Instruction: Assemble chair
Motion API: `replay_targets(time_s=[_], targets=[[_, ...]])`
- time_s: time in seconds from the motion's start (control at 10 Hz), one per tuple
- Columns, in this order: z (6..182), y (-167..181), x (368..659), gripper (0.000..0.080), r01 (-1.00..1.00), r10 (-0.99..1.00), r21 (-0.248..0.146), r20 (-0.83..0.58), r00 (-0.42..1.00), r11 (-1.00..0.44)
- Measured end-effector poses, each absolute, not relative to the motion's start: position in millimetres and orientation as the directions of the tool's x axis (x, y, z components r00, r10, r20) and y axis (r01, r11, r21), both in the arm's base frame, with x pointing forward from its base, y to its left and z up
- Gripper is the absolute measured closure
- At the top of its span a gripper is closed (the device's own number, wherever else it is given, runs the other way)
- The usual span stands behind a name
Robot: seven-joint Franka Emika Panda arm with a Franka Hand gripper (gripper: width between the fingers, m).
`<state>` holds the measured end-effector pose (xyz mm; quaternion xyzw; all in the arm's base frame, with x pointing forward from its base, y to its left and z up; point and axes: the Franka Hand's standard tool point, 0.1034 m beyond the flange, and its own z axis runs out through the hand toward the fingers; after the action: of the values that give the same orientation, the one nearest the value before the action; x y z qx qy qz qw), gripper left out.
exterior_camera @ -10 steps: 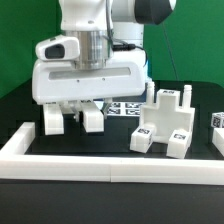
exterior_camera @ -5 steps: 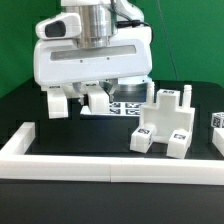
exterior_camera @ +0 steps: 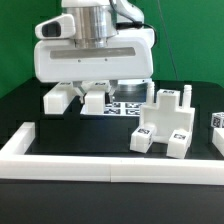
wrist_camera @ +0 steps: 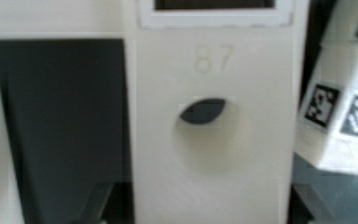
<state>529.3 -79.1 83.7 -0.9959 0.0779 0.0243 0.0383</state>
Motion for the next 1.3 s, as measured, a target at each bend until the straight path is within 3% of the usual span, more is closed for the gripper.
replay_targets(time_s=[0.4, 0.8, 1.0, 1.3], targets=[[105.6, -64, 528, 0.0511, -0.384, -0.381, -0.076, -0.060, 0.923, -0.920], [138.6, -14, 538, 0.0511, -0.399, -0.396, -0.102, -0.047, 0.917, -0.911], [142.8, 10, 544, 0.0511, -0.416, -0.414, -0.104, -0.044, 0.909, -0.903], [139.5, 7, 542, 0.0511, -0.405, -0.402, -0.101, -0.047, 0.914, -0.909]])
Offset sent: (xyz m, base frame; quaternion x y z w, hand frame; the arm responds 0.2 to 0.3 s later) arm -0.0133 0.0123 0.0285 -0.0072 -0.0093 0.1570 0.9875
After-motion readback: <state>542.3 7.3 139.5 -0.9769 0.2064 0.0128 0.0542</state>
